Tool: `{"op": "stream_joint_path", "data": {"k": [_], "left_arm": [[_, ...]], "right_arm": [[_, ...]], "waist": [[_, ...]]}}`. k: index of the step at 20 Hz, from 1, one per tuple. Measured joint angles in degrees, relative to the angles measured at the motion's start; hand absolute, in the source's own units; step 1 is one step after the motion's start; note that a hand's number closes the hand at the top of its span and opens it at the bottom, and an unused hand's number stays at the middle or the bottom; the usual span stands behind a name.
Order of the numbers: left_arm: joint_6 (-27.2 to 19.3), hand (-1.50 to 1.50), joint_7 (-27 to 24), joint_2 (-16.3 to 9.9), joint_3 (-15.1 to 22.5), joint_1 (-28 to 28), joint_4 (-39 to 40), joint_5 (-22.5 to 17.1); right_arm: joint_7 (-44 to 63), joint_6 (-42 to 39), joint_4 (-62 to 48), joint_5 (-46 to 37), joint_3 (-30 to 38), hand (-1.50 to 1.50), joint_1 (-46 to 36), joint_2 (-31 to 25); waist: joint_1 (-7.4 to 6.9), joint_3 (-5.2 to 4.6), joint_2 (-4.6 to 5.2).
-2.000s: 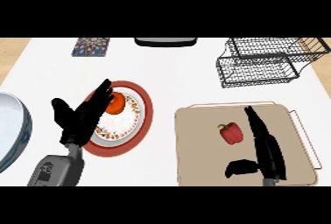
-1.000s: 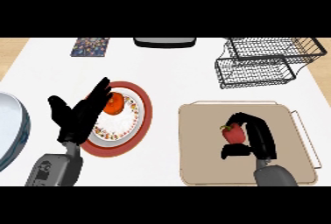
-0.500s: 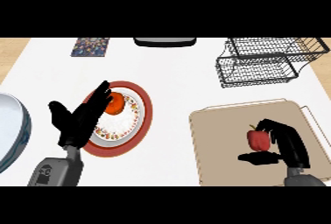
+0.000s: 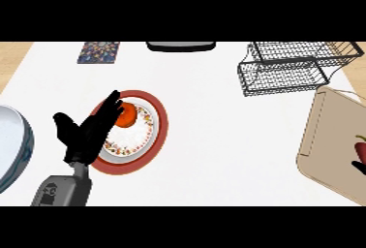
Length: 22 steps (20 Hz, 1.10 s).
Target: Pick the bell pepper from the tray and place it in the tiered basket
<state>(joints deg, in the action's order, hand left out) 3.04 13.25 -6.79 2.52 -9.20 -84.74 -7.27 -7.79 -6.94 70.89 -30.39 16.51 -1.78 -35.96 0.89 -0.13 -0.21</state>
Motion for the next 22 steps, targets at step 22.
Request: {"op": "stream_joint_path", "data": {"k": [22], "left_arm": [[0.27, 0.0, 0.68, 1.21, 0.31, -1.16, -0.06, 1.45]], "right_arm": [[23.18, -16.81, 22.67, 22.84, 16.31, 1.5, -15.22, -17.73]], "waist": [[-1.36, 0.06, 0.24]]}}
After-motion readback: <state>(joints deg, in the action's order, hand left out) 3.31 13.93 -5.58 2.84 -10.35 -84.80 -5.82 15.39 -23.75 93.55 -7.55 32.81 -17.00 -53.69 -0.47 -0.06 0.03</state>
